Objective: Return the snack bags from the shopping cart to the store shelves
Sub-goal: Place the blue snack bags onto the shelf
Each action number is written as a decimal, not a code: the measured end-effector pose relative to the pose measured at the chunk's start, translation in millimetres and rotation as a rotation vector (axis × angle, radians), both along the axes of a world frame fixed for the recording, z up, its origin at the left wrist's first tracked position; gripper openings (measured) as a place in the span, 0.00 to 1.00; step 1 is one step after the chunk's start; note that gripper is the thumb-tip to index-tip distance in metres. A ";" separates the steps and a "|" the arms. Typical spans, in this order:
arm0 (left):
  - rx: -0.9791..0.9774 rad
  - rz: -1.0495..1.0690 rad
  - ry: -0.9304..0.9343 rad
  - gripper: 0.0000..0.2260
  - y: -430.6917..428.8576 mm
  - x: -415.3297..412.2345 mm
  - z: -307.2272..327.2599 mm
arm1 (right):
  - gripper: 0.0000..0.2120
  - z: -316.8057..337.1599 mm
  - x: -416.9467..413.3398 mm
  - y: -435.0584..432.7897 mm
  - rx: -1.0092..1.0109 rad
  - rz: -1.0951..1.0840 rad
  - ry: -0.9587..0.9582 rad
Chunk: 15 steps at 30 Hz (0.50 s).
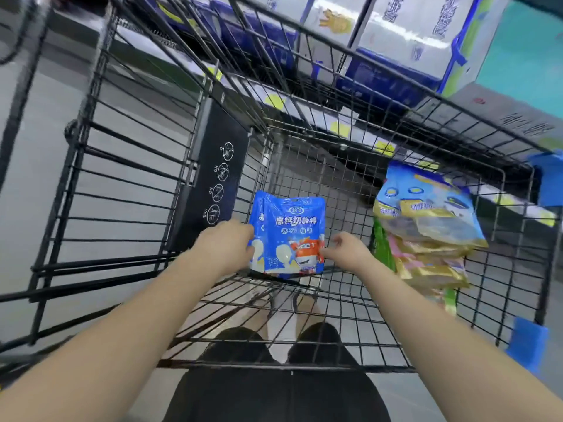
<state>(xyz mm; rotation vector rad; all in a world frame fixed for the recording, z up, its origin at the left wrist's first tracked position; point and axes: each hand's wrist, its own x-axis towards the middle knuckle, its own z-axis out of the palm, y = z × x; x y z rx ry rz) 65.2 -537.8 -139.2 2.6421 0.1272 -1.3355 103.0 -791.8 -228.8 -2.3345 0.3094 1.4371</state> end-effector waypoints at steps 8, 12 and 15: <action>-0.019 0.013 0.020 0.15 -0.3 -6.1 -24.2 | 0.36 -49.2 1.1 13.1 -0.009 -0.226 0.107; -0.049 0.049 0.041 0.16 5.3 -7.9 -25.9 | 0.34 -62.3 2.7 18.4 -0.066 -0.262 0.114; -0.088 0.085 0.042 0.15 11.8 -6.6 -24.0 | 0.35 -71.1 2.3 23.7 -0.084 -0.360 0.125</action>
